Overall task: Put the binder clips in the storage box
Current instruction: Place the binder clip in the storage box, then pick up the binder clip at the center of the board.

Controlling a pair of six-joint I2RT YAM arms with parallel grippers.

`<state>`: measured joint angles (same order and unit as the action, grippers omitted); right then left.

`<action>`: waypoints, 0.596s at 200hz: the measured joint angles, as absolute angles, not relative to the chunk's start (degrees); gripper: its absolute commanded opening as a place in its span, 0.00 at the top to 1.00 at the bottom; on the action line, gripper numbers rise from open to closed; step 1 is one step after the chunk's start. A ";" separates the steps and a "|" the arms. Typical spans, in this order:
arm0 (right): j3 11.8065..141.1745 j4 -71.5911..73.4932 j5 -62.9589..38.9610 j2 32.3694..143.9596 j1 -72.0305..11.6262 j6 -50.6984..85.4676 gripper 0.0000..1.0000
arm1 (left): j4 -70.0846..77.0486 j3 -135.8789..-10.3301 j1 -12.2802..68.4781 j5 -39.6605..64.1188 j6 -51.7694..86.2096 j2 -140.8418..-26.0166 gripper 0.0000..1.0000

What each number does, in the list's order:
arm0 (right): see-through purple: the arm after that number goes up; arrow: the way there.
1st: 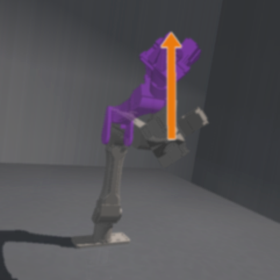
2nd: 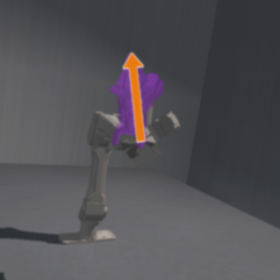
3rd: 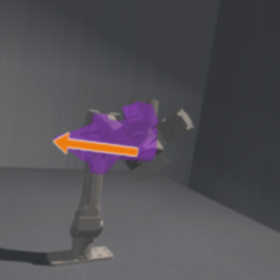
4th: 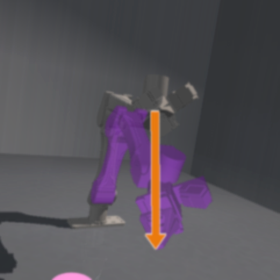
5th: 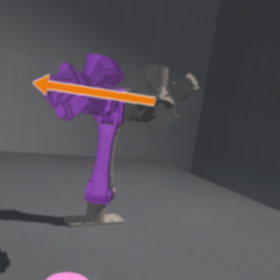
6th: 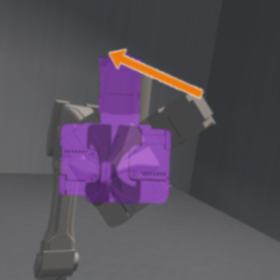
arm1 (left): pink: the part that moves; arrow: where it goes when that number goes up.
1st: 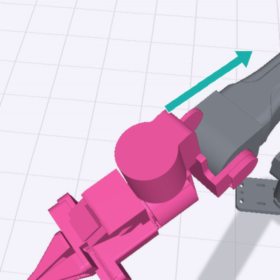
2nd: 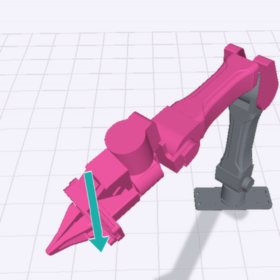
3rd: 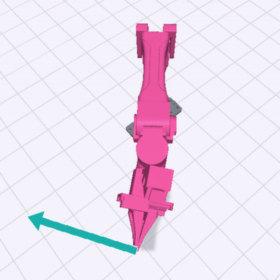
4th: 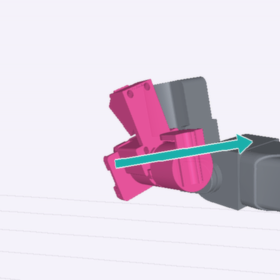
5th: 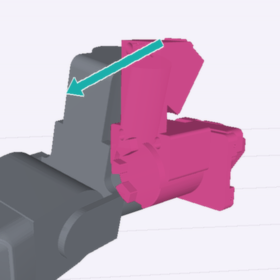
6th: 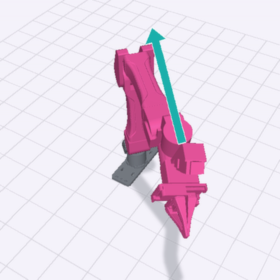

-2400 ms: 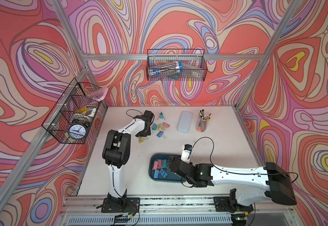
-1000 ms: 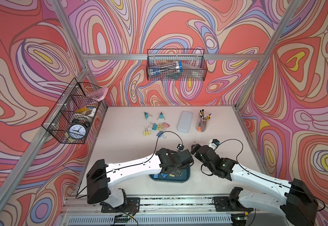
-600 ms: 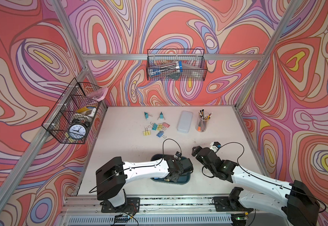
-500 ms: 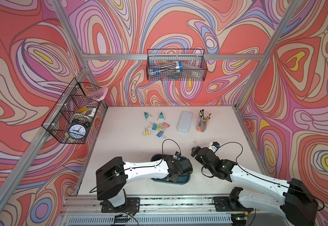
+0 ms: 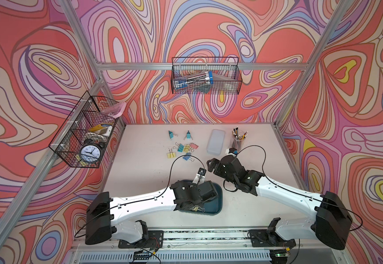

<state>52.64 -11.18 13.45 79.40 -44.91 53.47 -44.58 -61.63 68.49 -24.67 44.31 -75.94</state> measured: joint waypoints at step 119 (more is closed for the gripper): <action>88.58 -11.29 10.13 121.91 -43.86 51.33 0.33 | -43.31 -55.61 46.87 -14.79 39.31 -47.40 0.26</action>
<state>88.58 -11.29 10.13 121.91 -43.86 51.33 -43.31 -55.61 46.87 -14.79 39.31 -47.40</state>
